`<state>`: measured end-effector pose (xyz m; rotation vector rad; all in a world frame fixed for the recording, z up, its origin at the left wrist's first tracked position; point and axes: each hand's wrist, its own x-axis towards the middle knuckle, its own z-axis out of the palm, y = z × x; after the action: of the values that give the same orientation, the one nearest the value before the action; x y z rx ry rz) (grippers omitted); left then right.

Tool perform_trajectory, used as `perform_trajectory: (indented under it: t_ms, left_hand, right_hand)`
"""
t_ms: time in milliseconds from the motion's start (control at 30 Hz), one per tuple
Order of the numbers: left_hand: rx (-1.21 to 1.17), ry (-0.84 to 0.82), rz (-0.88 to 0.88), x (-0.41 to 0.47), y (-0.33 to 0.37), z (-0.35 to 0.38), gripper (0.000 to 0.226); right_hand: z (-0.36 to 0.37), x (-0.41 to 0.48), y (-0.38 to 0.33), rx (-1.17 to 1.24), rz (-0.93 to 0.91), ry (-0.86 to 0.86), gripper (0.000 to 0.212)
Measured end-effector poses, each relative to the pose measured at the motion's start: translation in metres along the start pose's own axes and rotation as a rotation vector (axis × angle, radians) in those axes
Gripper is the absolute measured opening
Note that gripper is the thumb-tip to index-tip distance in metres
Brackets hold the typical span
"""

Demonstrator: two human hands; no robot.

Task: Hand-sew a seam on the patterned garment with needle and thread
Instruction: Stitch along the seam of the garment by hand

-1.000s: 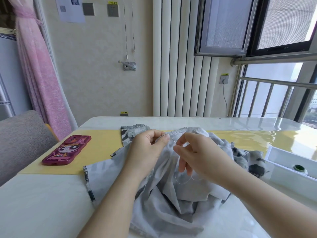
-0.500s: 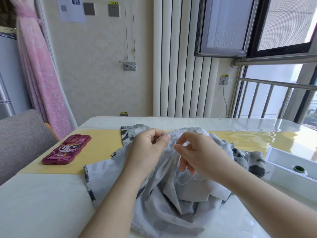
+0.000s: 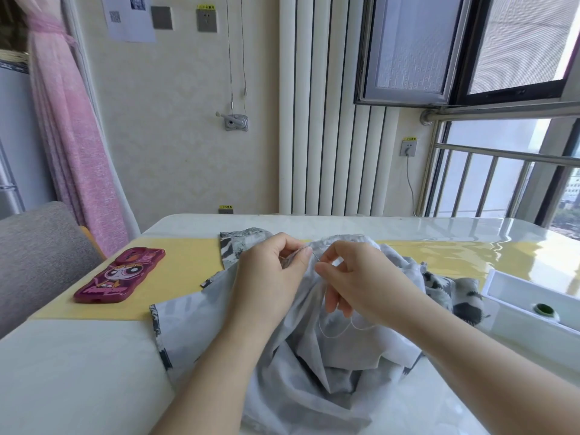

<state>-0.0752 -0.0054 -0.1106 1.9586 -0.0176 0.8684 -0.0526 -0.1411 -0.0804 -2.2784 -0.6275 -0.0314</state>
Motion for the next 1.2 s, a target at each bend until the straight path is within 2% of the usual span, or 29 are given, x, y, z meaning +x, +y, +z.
perform_trajectory:
  t_ms: [167, 300, 400, 500, 633, 733, 800, 933, 1067, 1133, 1200]
  left_hand:
    - [0.084, 0.039, 0.103, -0.002, 0.002, 0.002, 0.015]
    - [-0.126, 0.012, -0.051, 0.001, 0.001, 0.001, 0.012]
    - [-0.292, -0.016, -0.185, 0.003, -0.001, 0.001, 0.009]
    - [-0.338, -0.017, -0.227, 0.004, -0.004, 0.001, 0.008]
    - [-0.375, -0.016, -0.215, 0.004, -0.004, 0.001, 0.013]
    - [-0.36, -0.024, -0.169, 0.004, -0.002, 0.0, 0.012]
    - [-0.356, -0.046, -0.13, 0.003, -0.001, 0.0, 0.012]
    - [-0.354, -0.061, -0.084, 0.002, -0.001, 0.001, 0.014]
    - [-0.379, -0.079, -0.062, 0.004, 0.001, -0.002, 0.012]
    - [-0.397, -0.107, -0.054, 0.003, 0.002, -0.002, 0.01]
    - [-0.416, -0.14, -0.048, 0.0, 0.004, -0.002, 0.011]
  right_hand:
    - [0.002, 0.006, 0.001, 0.143, -0.016, 0.029, 0.014]
    - [0.003, 0.007, 0.002, 0.321, -0.04, 0.06, 0.011]
    - [0.003, 0.002, 0.001, 0.428, -0.129, 0.085, 0.007]
    - [0.001, -0.005, 0.002, 0.418, -0.239, 0.067, 0.011]
    - [-0.002, -0.011, 0.007, 0.286, -0.326, -0.011, 0.009]
    - [-0.001, -0.007, 0.005, 0.233, -0.353, 0.019, 0.009]
    - [0.0, 0.001, 0.004, 0.242, -0.332, 0.089, 0.008]
    - [-0.007, 0.009, 0.01, 0.109, -0.23, 0.243, 0.027]
    - [-0.033, 0.01, 0.006, 0.056, -0.217, 0.386, 0.023]
    - [-0.038, 0.016, -0.001, 0.008, -0.15, 0.281, 0.031]
    - [-0.036, 0.023, -0.006, 0.06, 0.004, 0.066, 0.041]
